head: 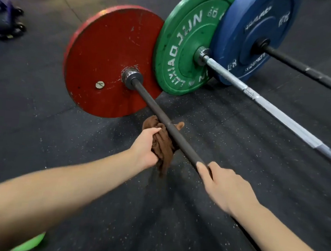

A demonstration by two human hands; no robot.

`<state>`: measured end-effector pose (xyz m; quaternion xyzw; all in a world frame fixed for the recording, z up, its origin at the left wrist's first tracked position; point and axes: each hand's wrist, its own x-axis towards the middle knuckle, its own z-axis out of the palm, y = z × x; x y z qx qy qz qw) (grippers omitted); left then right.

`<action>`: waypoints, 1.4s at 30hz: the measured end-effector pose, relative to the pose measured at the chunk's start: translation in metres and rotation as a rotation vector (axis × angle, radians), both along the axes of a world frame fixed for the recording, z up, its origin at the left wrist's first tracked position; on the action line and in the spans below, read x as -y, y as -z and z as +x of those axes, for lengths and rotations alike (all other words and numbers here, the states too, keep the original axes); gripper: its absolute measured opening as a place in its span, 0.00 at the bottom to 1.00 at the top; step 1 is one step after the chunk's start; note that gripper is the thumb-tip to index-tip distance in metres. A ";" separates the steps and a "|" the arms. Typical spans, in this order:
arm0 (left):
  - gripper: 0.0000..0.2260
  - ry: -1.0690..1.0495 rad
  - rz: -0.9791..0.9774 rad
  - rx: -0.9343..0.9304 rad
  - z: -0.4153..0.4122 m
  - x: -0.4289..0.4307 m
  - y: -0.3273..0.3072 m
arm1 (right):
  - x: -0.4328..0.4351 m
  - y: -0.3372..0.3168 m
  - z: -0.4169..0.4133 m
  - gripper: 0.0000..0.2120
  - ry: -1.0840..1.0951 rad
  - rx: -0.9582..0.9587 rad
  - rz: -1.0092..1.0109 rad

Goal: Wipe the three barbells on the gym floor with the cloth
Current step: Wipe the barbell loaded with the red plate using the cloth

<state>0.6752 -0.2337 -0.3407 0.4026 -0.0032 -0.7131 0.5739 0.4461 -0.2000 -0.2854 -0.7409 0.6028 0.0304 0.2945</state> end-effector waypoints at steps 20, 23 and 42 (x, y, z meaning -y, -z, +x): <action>0.21 -0.335 0.001 -0.020 -0.087 -0.035 0.008 | -0.069 0.006 -0.094 0.28 -0.109 -0.067 -0.062; 0.20 -0.374 -0.052 -0.019 -0.079 -0.029 0.011 | -0.094 0.015 -0.128 0.27 -0.104 -0.104 -0.046; 0.20 -0.336 -0.040 0.044 -0.138 -0.064 0.033 | -0.097 0.022 -0.128 0.21 -0.100 -0.097 -0.182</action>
